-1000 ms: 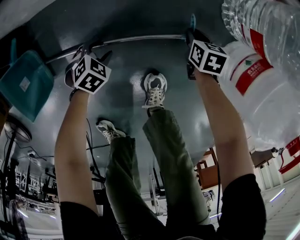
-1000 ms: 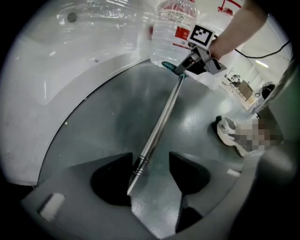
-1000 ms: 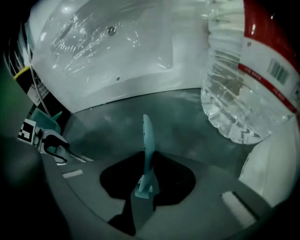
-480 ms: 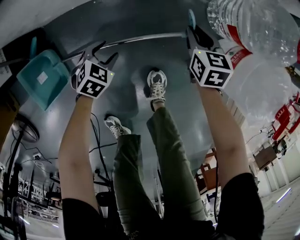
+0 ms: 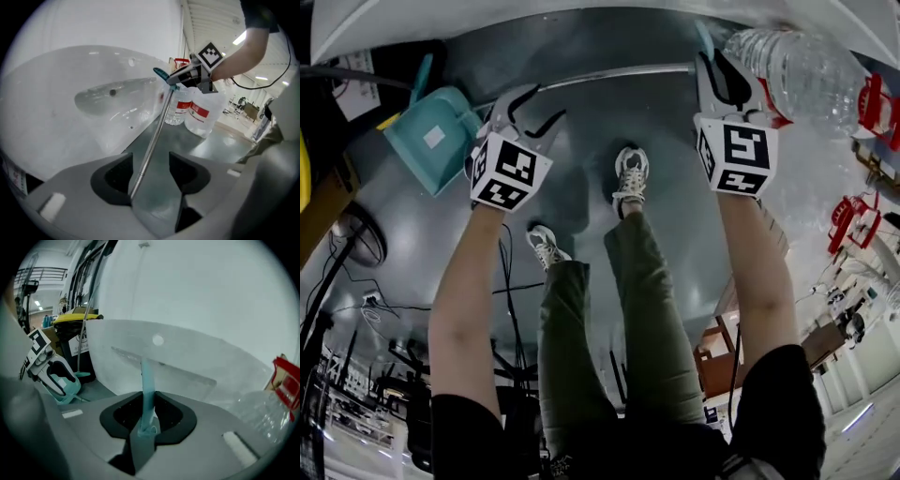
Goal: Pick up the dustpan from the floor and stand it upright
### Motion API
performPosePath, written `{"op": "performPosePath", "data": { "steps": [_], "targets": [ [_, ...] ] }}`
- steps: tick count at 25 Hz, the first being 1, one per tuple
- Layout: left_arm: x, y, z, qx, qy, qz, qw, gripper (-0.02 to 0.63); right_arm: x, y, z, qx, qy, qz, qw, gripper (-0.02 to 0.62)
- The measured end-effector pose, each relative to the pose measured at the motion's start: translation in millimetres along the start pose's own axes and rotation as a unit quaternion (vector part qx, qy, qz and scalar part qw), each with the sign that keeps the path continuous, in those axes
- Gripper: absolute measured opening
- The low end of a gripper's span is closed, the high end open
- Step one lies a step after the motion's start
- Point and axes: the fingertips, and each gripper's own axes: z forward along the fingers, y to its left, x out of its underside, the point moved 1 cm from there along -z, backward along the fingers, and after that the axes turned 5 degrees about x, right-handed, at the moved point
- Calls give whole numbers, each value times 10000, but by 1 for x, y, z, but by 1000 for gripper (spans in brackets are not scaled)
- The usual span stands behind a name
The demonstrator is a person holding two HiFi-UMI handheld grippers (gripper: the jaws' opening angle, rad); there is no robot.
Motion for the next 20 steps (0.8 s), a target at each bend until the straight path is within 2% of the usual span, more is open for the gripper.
{"op": "performPosePath", "data": {
  "steps": [7,12,20],
  "targets": [
    [-4,-2,-73,-367,-416,-390,9977,266,-97,38,-22,-153,-627,-785,9948,72],
    [3,7,-129,-805,-665,-658,9924,267,-154,68,-28,-217,-849,-1237,9884,74],
    [14,20,-218,-1386,-969,-862,9818,267,-237,130,-33,-423,-1078,-1994,9730,77]
  ]
}}
